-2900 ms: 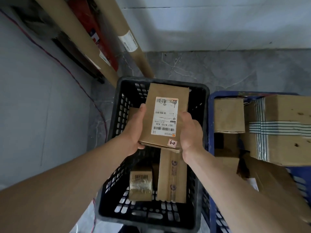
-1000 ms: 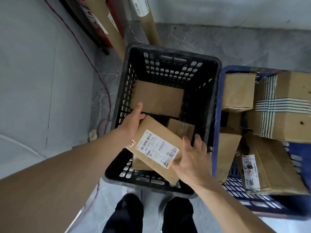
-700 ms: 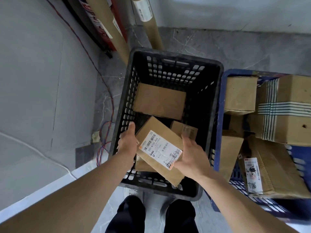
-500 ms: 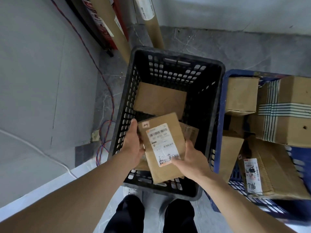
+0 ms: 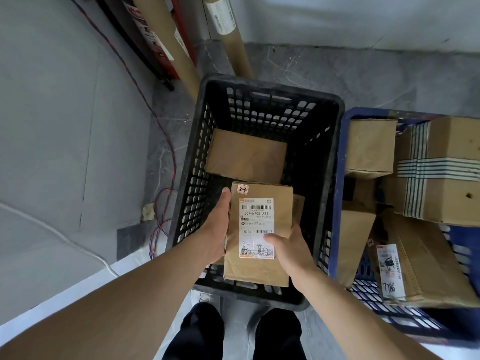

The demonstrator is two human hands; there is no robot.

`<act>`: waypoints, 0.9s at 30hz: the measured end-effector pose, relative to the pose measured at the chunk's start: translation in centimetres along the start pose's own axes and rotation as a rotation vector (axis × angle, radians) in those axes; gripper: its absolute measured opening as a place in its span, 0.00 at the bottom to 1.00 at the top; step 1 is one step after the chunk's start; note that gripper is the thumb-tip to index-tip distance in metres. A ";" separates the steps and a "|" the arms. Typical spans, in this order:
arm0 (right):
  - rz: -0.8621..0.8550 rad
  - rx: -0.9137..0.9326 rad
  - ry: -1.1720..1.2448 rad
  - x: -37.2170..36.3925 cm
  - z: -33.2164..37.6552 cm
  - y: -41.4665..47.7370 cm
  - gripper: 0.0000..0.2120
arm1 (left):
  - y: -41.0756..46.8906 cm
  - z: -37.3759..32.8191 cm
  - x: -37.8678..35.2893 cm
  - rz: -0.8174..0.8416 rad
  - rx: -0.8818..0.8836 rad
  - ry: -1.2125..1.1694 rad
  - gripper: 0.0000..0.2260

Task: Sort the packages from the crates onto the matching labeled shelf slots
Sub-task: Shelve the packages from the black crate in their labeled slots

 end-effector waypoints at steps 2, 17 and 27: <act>-0.004 0.007 0.048 0.3 0.6 -0.3 0.30 | -0.2 -0.3 -0.1 0.006 -0.011 0.009 0.24; -0.055 0.089 0.185 7.6 11.6 -10.4 0.23 | -14.3 -8.7 0.1 0.065 -0.171 0.030 0.27; -0.192 0.196 0.264 16.4 20.2 -22.3 0.20 | -29.9 -16.8 -0.5 0.152 -0.372 0.143 0.29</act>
Point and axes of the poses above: each hand's wrist, its own y-axis towards the middle knuckle, its own x-axis out of the back of the hand, z = x × y, the point moved 6 cm from there along y, towards the middle knuckle, and after that the axes turned 9 degrees about -z, right-handed, at the moved point
